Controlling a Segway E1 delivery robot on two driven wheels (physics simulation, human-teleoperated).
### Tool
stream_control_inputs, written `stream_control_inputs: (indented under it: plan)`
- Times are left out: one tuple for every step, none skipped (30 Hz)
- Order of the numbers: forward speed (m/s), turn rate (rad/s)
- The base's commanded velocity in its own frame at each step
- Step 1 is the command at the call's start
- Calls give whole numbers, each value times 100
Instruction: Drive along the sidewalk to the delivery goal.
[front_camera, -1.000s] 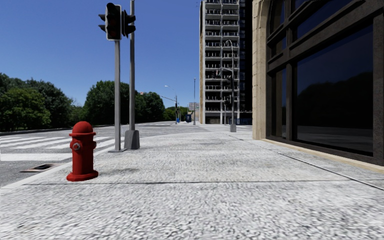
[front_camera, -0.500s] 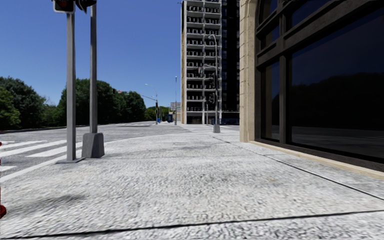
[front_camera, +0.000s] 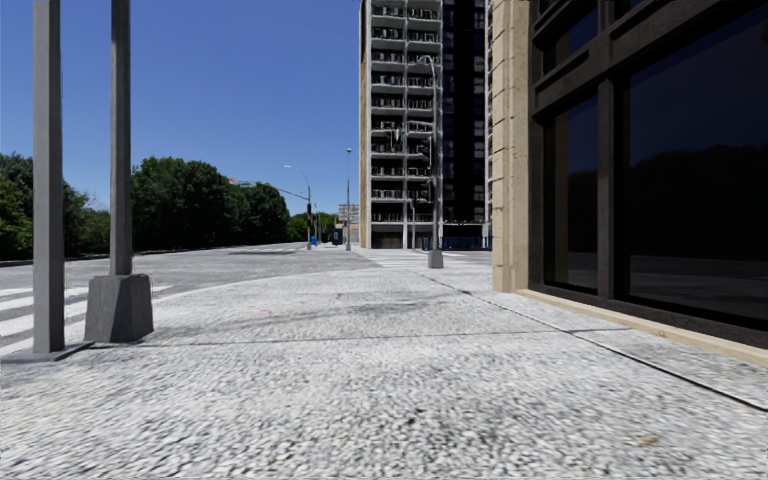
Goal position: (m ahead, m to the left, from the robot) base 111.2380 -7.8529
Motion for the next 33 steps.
stream_control_inputs:
  plan:
    - [200, 0]
    - [200, 0]
    - [200, 0]
    - [200, 0]
    - [200, 0]
    - [200, 0]
    - [200, 0]
    - [200, 0]
    - [200, 0]
    - [200, 0]
    - [200, 0]
    - [200, -8]
    - [200, -8]
    - [200, -25]
    - [200, -31]
    - [200, -33]
    - [200, -33]
    - [200, -34]
    - [200, -34]
    - [200, -34]
    - [200, -34]
    - [200, -34]
    - [200, -34]
    - [200, -34]
    - [200, -34]
    - [200, -34]
    - [200, -34]
    - [200, -34]
    - [200, -34]
    - [200, -34]
    - [200, -34]
    - [200, -32]
    - [200, -32]
